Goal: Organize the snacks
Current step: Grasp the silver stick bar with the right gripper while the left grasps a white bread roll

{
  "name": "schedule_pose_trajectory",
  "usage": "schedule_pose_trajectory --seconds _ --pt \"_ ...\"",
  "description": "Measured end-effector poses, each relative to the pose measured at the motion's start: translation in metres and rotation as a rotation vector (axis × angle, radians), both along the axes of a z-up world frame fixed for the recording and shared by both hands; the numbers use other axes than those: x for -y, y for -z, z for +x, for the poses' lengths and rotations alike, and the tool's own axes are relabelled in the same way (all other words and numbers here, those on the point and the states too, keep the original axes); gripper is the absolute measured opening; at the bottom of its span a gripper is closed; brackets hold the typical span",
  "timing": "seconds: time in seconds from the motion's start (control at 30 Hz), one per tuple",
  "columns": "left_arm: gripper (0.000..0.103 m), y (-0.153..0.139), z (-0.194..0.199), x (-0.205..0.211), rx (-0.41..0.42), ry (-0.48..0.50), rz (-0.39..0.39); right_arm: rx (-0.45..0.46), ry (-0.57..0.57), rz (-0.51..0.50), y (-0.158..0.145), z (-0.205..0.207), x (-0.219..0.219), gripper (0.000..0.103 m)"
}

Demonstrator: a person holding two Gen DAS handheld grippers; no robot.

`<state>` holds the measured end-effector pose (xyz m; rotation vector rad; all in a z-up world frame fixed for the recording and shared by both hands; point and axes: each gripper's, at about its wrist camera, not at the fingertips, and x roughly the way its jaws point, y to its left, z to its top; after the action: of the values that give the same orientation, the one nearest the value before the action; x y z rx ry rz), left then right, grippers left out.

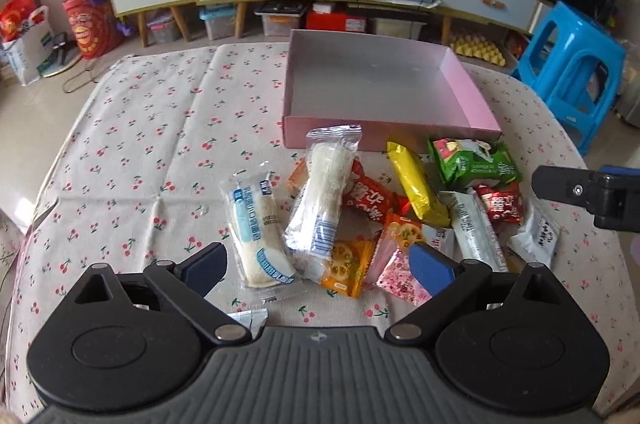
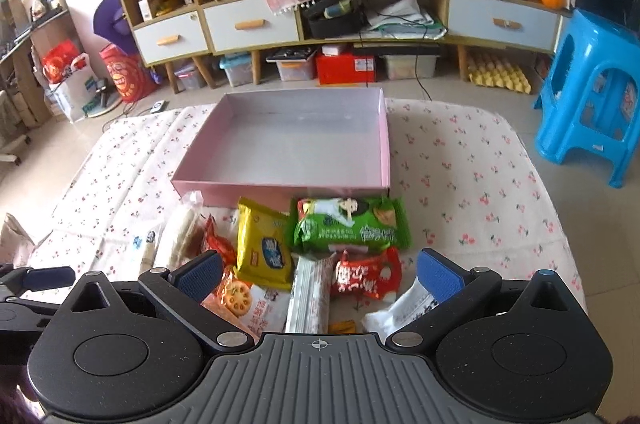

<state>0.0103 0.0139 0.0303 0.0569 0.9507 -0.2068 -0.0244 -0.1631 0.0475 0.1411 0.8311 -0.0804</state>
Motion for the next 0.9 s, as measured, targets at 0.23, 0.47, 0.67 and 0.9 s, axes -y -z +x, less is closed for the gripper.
schedule_pose_trajectory --seconds 0.23,0.47,0.67,0.9 --pt "0.101 -0.003 0.025 -0.007 -0.008 0.019 -0.046 -0.032 -0.017 0.073 0.008 0.024 0.015 0.103" --pt "0.08 0.023 0.05 -0.017 -0.05 0.096 -0.168 -0.166 -0.029 0.254 0.044 0.039 0.033 0.102" --pt "0.059 0.036 0.068 -0.019 -0.065 0.146 -0.238 -0.224 -0.04 0.366 0.055 0.044 0.035 0.093" --pt "0.048 0.048 0.073 -0.016 -0.106 0.171 -0.226 -0.305 -0.026 0.401 0.074 0.048 0.037 0.054"
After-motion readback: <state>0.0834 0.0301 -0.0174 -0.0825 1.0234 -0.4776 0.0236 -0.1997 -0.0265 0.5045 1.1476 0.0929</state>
